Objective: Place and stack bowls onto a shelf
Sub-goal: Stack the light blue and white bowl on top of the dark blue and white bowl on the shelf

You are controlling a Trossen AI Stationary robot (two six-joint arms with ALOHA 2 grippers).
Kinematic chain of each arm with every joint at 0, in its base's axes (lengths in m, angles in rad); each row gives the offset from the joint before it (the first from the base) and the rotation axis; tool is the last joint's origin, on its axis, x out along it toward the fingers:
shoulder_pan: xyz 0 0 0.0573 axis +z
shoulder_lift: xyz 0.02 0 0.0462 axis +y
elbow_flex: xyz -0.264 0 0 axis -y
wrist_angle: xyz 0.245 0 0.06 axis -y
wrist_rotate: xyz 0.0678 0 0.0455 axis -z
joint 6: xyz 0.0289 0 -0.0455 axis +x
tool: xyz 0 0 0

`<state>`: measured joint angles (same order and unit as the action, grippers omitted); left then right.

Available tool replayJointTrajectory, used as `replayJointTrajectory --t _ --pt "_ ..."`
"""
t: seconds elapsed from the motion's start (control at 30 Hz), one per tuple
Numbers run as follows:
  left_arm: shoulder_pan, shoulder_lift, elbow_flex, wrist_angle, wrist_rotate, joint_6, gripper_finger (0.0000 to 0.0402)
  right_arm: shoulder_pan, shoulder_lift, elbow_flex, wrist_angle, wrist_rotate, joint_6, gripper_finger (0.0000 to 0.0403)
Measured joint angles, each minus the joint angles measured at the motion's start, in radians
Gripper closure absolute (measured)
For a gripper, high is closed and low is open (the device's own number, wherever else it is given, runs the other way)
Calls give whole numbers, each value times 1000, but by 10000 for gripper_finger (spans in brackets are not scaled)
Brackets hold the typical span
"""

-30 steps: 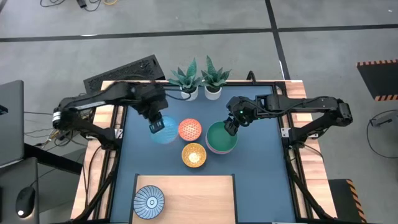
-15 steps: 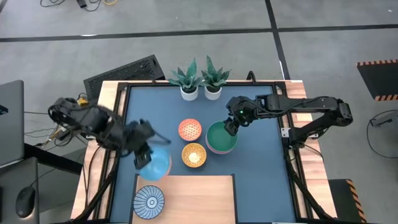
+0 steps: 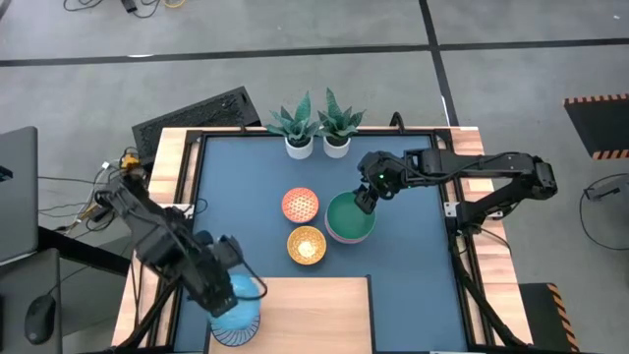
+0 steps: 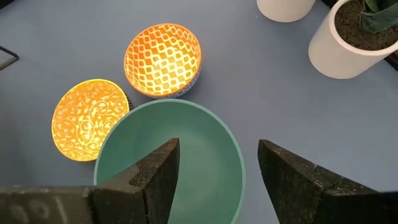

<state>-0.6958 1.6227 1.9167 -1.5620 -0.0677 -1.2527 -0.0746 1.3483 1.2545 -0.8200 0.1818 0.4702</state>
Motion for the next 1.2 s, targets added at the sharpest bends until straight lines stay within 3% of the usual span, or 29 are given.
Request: replayJointTrajectory --t 0.17,0.53,1.2 --pt "-73 24 -20 11 -21 -67 401 0 0 0 6 0 -5 159" --pt "-93 33 -23 -8 -94 -84 401 -2 0 0 16 0 -7 159" --pt "-93 50 -68 79 -48 -77 401 -46 0 0 58 0 0 159"
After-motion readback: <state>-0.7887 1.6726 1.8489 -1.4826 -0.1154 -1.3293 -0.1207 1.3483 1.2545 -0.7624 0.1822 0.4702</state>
